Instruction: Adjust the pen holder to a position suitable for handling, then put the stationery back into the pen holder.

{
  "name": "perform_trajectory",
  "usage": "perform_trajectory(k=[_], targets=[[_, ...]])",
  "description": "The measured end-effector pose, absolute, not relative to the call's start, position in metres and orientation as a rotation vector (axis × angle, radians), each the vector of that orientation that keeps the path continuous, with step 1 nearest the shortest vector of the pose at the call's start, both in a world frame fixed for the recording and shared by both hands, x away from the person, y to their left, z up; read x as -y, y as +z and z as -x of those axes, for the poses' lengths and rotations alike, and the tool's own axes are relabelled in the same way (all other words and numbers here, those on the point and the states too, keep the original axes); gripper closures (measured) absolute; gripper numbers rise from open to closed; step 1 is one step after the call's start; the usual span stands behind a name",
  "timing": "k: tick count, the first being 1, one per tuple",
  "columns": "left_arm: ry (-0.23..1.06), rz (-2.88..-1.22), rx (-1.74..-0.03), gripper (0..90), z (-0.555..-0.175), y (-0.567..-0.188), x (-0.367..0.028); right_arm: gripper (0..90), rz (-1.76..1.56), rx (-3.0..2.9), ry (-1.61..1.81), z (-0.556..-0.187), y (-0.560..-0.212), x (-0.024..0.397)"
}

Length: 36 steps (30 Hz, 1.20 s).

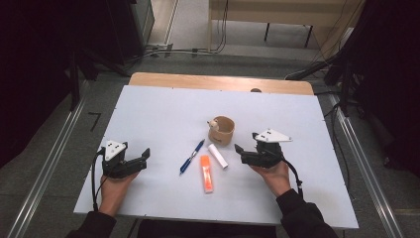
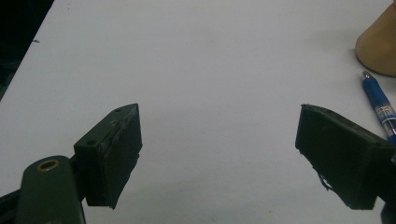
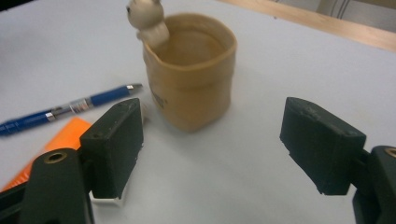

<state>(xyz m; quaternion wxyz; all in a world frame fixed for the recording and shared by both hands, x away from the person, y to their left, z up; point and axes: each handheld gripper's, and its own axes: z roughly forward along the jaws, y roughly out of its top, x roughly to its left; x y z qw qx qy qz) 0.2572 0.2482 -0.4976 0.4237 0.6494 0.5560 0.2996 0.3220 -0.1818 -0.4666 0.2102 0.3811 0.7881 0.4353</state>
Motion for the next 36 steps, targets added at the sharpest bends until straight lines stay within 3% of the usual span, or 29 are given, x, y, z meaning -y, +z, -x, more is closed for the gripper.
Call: perform_trajectory(k=[8,36], targets=[[0.754,-1.615,-1.389,13.2,-0.259,-0.496,-0.246,18.9,-1.122,-2.197,1.197,-0.308,-0.48,0.196],[0.744,-1.664,-1.355,11.7,-0.261,-0.496,-0.236,19.8,-1.11,-2.215,1.201,-0.302,-0.487,0.185]])
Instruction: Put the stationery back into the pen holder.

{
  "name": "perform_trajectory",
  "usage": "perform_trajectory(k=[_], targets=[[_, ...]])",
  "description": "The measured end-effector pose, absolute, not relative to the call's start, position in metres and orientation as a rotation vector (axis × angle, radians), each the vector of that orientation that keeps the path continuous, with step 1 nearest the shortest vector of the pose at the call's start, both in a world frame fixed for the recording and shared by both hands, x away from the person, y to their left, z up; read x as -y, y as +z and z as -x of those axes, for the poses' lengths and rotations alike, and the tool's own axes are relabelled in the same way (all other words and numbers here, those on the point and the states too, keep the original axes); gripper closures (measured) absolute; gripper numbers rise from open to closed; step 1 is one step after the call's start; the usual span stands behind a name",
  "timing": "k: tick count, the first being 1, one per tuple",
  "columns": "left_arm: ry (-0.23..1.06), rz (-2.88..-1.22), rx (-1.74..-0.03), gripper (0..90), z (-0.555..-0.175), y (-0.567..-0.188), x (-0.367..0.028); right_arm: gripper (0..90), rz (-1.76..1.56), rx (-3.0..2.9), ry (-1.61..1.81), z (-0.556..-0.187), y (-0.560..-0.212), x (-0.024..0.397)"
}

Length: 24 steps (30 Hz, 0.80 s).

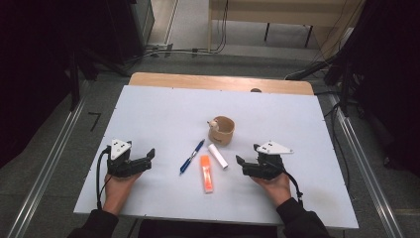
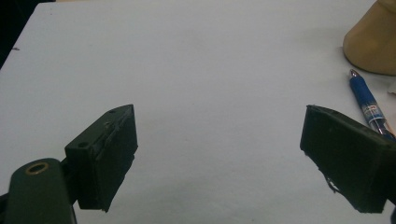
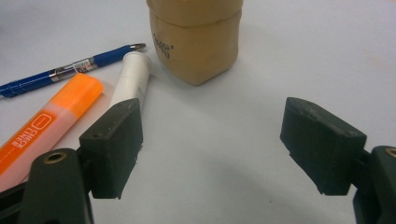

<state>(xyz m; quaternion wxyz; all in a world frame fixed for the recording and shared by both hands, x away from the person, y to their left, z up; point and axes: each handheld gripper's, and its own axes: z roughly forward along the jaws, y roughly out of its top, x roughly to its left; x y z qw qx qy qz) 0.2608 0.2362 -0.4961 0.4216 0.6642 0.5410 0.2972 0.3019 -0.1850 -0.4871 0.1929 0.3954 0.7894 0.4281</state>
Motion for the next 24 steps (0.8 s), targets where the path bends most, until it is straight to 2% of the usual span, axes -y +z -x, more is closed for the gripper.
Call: perform_trajectory(k=[24], targets=[[0.735,-1.674,-1.348,11.7,-0.262,-0.498,-0.226,20.0,-1.065,-2.261,1.208,-0.302,-0.494,0.163]])
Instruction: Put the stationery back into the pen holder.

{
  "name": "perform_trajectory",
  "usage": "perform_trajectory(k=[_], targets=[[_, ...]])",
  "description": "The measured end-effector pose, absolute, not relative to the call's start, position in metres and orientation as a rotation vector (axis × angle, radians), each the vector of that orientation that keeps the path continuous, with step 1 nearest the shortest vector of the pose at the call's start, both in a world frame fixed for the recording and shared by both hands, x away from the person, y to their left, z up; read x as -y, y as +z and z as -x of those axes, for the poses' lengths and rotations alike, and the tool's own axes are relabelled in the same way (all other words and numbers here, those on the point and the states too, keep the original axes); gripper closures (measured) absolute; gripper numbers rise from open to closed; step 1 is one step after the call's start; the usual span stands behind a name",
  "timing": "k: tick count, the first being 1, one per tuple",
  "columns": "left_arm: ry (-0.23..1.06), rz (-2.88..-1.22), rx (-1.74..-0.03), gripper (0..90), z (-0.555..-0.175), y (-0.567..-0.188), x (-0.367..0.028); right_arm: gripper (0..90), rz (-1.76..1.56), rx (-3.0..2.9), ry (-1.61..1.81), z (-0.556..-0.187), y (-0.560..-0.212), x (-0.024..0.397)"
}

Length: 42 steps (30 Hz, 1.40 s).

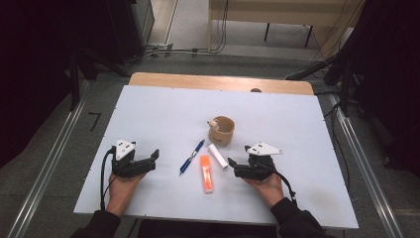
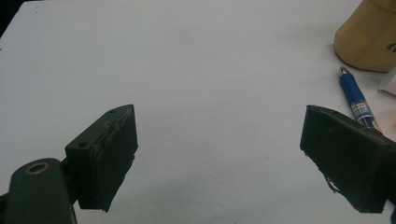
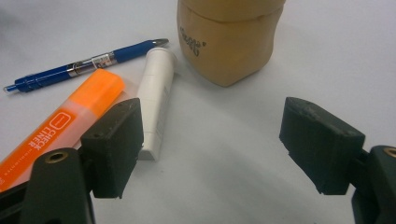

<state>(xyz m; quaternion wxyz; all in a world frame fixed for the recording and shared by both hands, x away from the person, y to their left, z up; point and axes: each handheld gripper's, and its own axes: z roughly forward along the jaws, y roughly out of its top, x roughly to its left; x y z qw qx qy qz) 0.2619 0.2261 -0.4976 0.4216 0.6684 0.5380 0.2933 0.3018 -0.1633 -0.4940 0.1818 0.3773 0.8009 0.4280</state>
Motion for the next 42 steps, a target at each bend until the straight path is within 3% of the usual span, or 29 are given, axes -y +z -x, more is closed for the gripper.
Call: perform_trajectory(k=[22,42], targets=[[0.729,-1.67,-1.339,11.9,-0.265,-0.498,-0.22,22.3,-0.972,-2.316,1.157,-0.298,-0.503,0.134],[0.72,-1.68,-1.331,12.2,-0.267,-0.499,-0.215,35.1,-0.956,-2.384,1.052,-0.304,-0.508,0.118]])
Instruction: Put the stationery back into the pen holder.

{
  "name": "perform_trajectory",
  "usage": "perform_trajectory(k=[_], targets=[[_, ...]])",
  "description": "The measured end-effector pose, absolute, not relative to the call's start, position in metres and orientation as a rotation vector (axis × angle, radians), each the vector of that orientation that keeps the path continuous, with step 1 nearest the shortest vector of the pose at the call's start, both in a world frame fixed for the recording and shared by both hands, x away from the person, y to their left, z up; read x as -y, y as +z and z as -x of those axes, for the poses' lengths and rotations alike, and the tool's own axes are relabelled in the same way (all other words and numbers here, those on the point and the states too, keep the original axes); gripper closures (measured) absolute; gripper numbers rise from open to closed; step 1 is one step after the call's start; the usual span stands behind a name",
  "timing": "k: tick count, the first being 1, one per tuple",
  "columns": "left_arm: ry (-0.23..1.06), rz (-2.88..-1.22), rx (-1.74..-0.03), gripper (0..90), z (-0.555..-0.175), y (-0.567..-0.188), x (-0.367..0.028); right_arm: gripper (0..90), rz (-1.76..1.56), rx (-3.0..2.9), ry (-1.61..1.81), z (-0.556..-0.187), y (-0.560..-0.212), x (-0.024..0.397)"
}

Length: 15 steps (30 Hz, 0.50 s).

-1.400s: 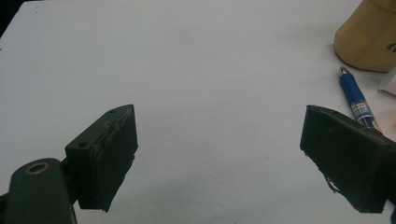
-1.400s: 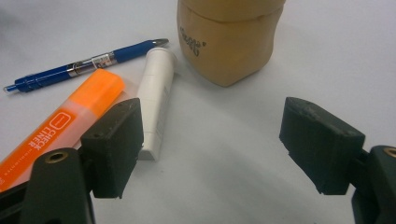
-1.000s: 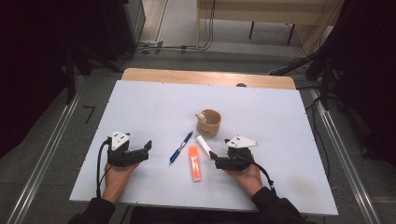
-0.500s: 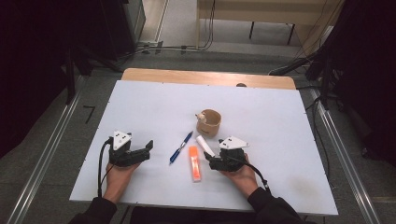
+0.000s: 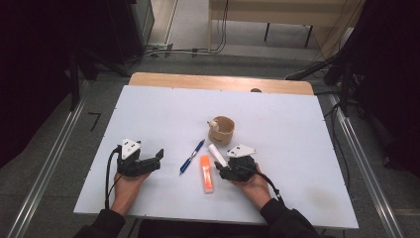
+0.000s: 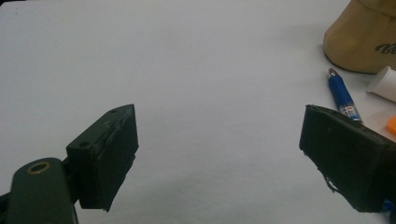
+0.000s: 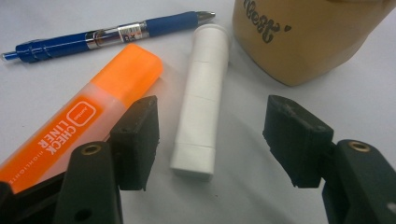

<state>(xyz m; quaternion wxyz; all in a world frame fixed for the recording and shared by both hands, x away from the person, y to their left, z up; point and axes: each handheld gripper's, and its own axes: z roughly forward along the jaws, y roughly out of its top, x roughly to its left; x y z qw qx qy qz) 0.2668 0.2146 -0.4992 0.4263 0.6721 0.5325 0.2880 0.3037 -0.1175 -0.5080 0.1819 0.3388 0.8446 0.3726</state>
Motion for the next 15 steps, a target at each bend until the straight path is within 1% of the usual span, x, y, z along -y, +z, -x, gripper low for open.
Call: perform_trajectory(k=[5,6,7,15], targets=[[0.719,-1.685,-1.328,12.2,-0.2673,-0.4994,-0.2137,38.3,-0.964,-2.398,1.04,-0.3044,-0.5085,0.1159],[0.719,-1.687,-1.326,12.2,-0.2675,-0.4995,-0.2136,41.3,-0.963,-2.408,1.04,-0.3053,-0.5088,0.1157],[0.719,-1.685,-1.326,12.3,-0.2676,-0.4996,-0.2133,42.2,-0.965,-2.409,1.039,-0.3054,-0.5088,0.1156],[0.717,-1.688,-1.321,12.6,-0.2677,-0.4994,-0.2114,46.5,-0.97,-2.441,1.014,-0.3075,-0.5096,0.1131]])
